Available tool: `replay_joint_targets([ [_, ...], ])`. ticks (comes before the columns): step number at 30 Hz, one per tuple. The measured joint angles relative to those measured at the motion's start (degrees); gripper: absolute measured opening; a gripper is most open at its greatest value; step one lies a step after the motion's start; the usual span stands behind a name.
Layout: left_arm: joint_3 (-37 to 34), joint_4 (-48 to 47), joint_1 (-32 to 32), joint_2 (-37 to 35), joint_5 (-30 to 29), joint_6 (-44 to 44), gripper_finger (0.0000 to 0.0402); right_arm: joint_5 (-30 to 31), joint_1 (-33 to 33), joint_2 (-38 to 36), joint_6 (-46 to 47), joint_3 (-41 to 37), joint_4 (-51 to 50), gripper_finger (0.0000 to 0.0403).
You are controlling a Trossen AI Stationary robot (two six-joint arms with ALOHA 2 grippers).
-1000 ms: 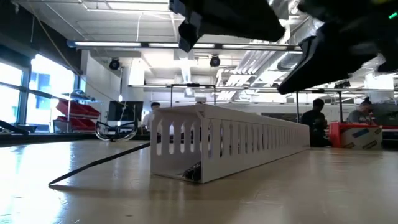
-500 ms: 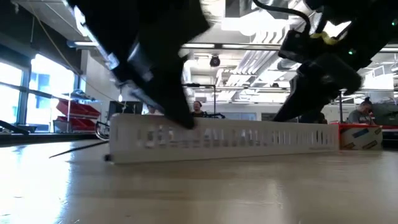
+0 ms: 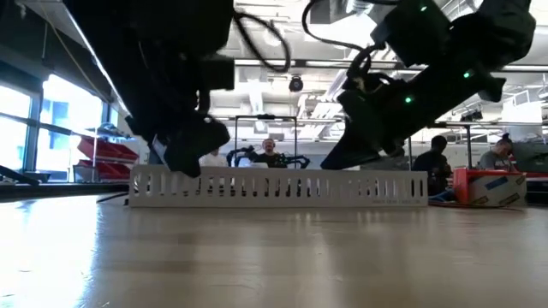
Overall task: Ziptie cables
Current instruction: Close the white cable duct lid, then return to Home Position
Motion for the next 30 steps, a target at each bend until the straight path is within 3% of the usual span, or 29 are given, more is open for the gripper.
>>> replay_joint_targets([
  [10, -1.54, -3.38, -0.85, -5.80, -4.49, -4.45, 0.0000, 2.87, -4.19, 2.88, 0.94, -0.17, 6.42, 0.0000],
  [19, -1.49, -9.79, -2.53, -13.15, -7.43, -8.54, 0.0000, 1.47, -4.87, 2.09, -6.59, -0.39, 15.51, 0.0000],
  [25, -1.58, -9.05, -6.18, -13.42, -9.98, -12.71, 0.0000, 1.80, -1.17, -7.85, -18.45, -3.50, 18.72, 0.0001],
  [30, -6.01, -8.41, -11.77, -18.40, -14.95, -21.46, 0.0000, -3.36, 2.53, -25.22, -24.36, -16.06, 26.39, 0.0000],
])
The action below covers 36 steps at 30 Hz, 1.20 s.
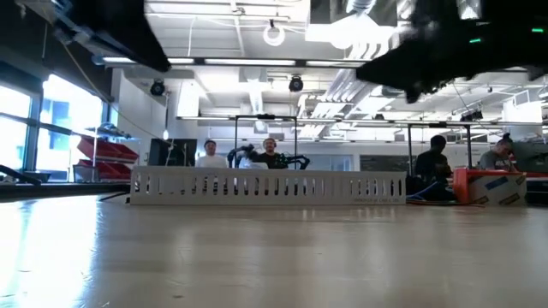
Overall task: Ziptie cables
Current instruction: Return to Home Position
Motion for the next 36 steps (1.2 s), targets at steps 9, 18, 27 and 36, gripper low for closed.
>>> replay_joint_targets([
  [9, -22.75, 28.06, 2.90, -21.38, 1.09, 7.10, 0.0000, -15.62, -2.35, -37.74, 5.91, -17.32, -9.65, 0.0000],
  [18, -43.97, 82.08, 29.42, -35.33, 27.66, 49.15, 0.0000, -27.17, -10.11, -59.55, 6.39, -13.64, -42.09, 0.0000],
  [27, -54.03, 68.21, 32.79, -62.14, 32.37, 51.70, 0.0000, -31.57, -13.30, -74.03, 7.80, -14.08, -57.22, 0.0000],
  [36, -64.17, 67.95, 21.72, -84.90, 29.28, 59.47, 0.0000, -32.83, -13.24, -74.02, 6.57, -14.15, -56.99, 0.0000],
])
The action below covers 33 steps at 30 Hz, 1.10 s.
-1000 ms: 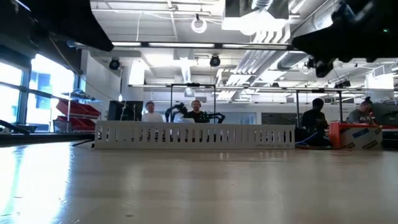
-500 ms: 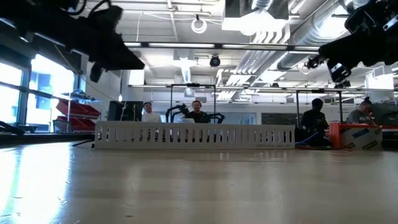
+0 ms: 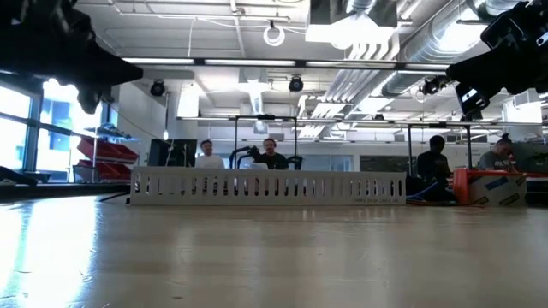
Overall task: Ziptie cables
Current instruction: Return to Home Position
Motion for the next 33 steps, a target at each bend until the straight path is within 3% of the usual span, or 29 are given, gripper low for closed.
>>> replay_joint_targets([
  [7, -4.43, -0.22, -6.80, -5.10, -6.88, 2.52, 0.0000, -0.18, 0.00, 0.03, -2.63, 0.00, -2.52, 0.0000],
  [14, -4.43, 0.91, -8.21, -4.88, -7.44, 7.39, 0.0000, 0.25, 0.00, 0.09, -4.81, -0.20, -1.23, 0.0000],
  [19, -4.43, -0.39, -8.21, -3.75, -9.05, 7.45, 0.0000, 0.50, 0.00, 0.28, -6.36, -4.28, 10.46, 0.0000],
  [33, -4.39, -0.47, -8.14, -2.05, -6.97, 10.08, 0.0000, 1.55, 0.02, 1.69, -8.82, -4.22, 10.46, 0.0000],
])
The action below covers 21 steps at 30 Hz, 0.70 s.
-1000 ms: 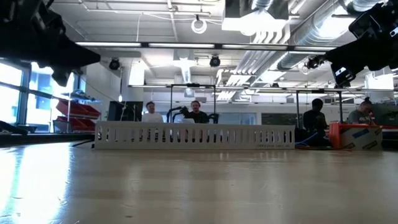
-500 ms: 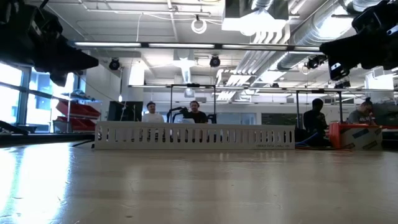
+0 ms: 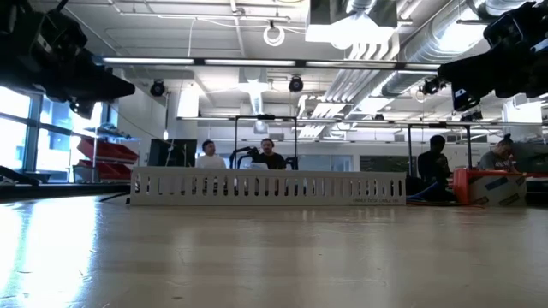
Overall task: Ziptie cables
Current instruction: Return to Home Position
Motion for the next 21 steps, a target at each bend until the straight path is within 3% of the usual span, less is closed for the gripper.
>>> replay_joint_targets([
  [4, 0.00, 0.03, 0.00, -1.43, 0.47, 2.01, 0.0000, 0.00, 0.00, 1.26, 1.01, 0.00, 0.04, 0.0000],
  [10, 0.00, 0.05, 0.05, -6.88, 8.28, 8.66, 0.0000, 0.00, 0.00, 3.50, 2.67, 0.00, 0.02, 0.0000],
  [13, 0.00, 0.06, 0.52, -9.36, 8.59, 12.13, 0.0000, 0.00, 0.00, 4.21, 2.71, 0.00, 0.02, 0.0000],
  [15, 0.00, 0.02, 1.98, -10.65, 9.32, 13.13, 0.0000, 0.00, 0.00, 4.27, 2.71, -0.02, 0.04, 0.0000],
  [21, -0.04, 0.53, 11.08, -10.75, 19.08, 11.50, 0.0000, 0.00, 0.00, 4.25, 5.04, -0.02, 0.07, 0.0000],
])
